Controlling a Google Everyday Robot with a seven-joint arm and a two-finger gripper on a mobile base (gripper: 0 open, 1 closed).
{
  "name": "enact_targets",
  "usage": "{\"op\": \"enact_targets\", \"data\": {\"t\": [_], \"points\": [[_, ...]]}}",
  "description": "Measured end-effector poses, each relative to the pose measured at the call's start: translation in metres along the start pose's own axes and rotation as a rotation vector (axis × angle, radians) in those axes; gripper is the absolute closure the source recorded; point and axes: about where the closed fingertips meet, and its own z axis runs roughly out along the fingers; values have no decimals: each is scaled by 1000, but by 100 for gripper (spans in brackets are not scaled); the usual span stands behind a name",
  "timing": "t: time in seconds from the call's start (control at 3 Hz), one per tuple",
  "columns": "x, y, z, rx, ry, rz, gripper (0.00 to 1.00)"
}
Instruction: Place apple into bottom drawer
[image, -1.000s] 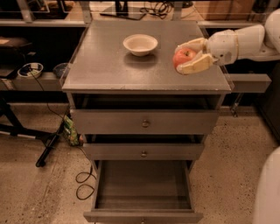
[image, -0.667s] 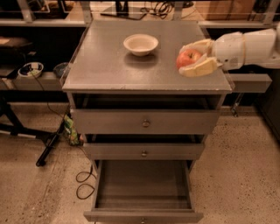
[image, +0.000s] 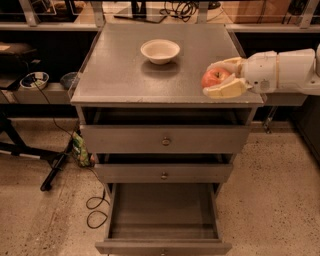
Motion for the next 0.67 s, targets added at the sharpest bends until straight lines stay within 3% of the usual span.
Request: {"op": "enact_targets", "data": {"t": [0.33, 0.67], "points": [[0, 3, 2, 1, 0, 3, 100], [6, 25, -5, 46, -13, 25, 100]]}}
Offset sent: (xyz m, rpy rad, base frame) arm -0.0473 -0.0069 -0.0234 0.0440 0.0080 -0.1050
